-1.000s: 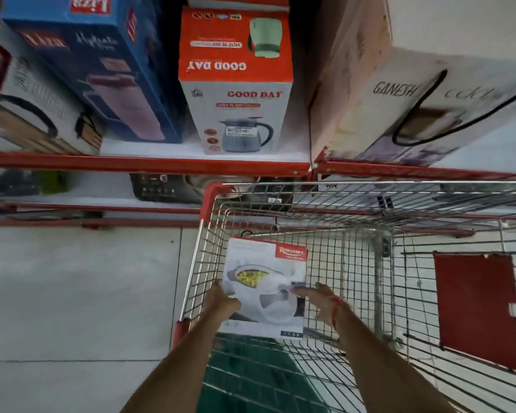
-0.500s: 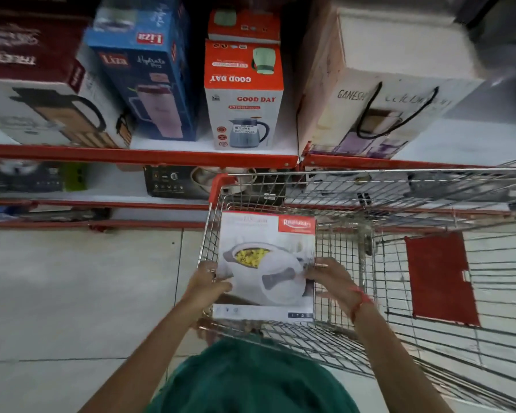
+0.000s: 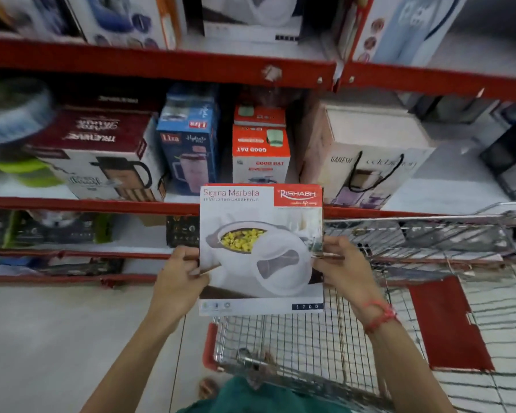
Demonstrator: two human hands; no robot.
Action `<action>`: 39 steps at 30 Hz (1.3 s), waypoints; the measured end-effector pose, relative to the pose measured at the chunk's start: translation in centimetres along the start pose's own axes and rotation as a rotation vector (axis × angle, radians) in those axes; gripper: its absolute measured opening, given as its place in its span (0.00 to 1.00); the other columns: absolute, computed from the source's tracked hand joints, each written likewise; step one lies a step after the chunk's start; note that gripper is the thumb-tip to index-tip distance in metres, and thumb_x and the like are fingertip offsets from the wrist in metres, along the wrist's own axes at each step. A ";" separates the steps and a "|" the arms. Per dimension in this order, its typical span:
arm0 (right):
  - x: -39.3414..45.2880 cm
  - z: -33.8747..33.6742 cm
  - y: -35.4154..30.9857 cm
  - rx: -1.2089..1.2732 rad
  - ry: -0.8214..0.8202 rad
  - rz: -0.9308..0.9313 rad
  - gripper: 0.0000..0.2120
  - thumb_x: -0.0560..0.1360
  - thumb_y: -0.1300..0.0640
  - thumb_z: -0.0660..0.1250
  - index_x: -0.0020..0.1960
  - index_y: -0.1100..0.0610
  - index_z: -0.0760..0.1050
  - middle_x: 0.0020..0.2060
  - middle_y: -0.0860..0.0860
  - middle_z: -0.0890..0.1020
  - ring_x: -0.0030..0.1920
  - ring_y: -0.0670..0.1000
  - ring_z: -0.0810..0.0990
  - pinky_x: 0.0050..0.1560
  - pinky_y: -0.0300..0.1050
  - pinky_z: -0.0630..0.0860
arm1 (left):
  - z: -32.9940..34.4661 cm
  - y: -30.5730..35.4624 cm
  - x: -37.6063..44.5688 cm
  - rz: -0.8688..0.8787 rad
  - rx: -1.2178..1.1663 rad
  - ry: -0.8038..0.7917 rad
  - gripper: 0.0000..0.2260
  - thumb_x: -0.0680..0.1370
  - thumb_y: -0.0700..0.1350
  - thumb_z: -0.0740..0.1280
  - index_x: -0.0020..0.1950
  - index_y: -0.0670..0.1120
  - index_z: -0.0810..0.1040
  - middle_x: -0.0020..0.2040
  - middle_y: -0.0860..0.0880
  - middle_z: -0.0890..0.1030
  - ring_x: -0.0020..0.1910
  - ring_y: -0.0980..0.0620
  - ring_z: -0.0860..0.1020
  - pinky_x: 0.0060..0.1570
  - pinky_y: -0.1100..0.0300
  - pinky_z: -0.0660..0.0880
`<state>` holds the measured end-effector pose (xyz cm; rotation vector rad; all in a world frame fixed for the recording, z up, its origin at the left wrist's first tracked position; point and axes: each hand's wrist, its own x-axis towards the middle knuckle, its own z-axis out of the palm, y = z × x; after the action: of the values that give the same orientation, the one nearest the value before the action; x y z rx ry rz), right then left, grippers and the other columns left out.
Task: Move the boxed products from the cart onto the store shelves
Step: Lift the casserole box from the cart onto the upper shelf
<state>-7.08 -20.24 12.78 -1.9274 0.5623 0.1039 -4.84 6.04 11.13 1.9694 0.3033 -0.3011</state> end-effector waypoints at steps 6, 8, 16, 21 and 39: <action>0.4 -2.1 -8.2 0.005 0.098 -0.260 0.17 0.69 0.59 0.74 0.52 0.46 0.71 0.44 0.39 0.78 0.48 0.47 0.80 0.56 0.57 0.79 | -2.7 7.2 1.7 0.242 -0.088 0.136 0.19 0.68 0.37 0.75 0.54 0.47 0.72 0.48 0.48 0.84 0.42 0.54 0.82 0.49 0.51 0.79; 0.5 -3.2 -11.2 0.026 0.124 -0.353 0.15 0.70 0.59 0.73 0.50 0.45 0.71 0.44 0.35 0.76 0.43 0.41 0.79 0.54 0.56 0.80 | -3.7 10.0 2.2 0.341 -0.114 0.183 0.18 0.67 0.38 0.76 0.50 0.52 0.72 0.44 0.52 0.84 0.42 0.54 0.83 0.50 0.50 0.80; 4.6 -6.1 -22.7 0.195 0.327 -0.665 0.17 0.70 0.65 0.73 0.52 0.51 0.70 0.47 0.44 0.81 0.45 0.43 0.82 0.46 0.42 0.79 | -7.7 22.5 6.5 0.674 -0.212 0.312 0.19 0.67 0.38 0.76 0.43 0.57 0.71 0.44 0.55 0.83 0.45 0.52 0.84 0.49 0.49 0.81; 11.5 -5.1 -28.3 0.141 0.510 -0.748 0.20 0.68 0.62 0.74 0.50 0.52 0.65 0.39 0.45 0.78 0.44 0.55 0.82 0.50 0.61 0.80 | -7.7 28.5 13.0 0.824 -0.095 0.511 0.19 0.68 0.39 0.75 0.50 0.46 0.67 0.47 0.44 0.82 0.44 0.48 0.81 0.45 0.53 0.80; 18.8 5.4 -25.8 0.049 0.737 -0.910 0.28 0.68 0.68 0.67 0.66 0.61 0.65 0.64 0.60 0.67 0.63 0.57 0.69 0.66 0.48 0.69 | -6.6 21.5 22.5 0.864 -0.130 0.404 0.20 0.75 0.35 0.64 0.67 0.44 0.67 0.64 0.46 0.74 0.63 0.53 0.72 0.64 0.58 0.71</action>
<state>21.66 -13.67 26.30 -1.9683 0.0925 -1.2152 24.16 5.18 24.26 1.8354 -0.2813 0.6580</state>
